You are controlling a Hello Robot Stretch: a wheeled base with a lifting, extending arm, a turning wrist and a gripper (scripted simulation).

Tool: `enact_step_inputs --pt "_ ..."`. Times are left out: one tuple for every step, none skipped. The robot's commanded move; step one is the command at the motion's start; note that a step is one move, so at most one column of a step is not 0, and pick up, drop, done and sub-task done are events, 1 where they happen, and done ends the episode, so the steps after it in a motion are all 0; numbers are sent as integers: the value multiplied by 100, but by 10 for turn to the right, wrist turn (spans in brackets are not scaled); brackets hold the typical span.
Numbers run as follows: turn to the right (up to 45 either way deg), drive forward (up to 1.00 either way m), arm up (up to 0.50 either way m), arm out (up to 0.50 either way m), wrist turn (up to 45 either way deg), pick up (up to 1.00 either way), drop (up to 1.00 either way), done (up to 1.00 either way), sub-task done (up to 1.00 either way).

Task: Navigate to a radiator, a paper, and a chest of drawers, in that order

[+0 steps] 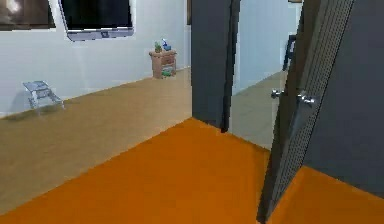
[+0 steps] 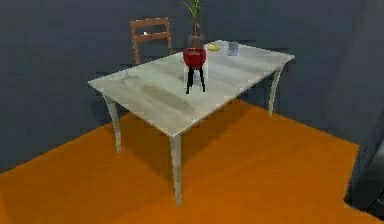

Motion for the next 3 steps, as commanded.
enact_step_inputs --pt "450 0 0 0 0 0 0 0 0" --pt "420 0 0 0 0 0 0 0 0" --pt "0 20 0 0 0 0 0 0 0"
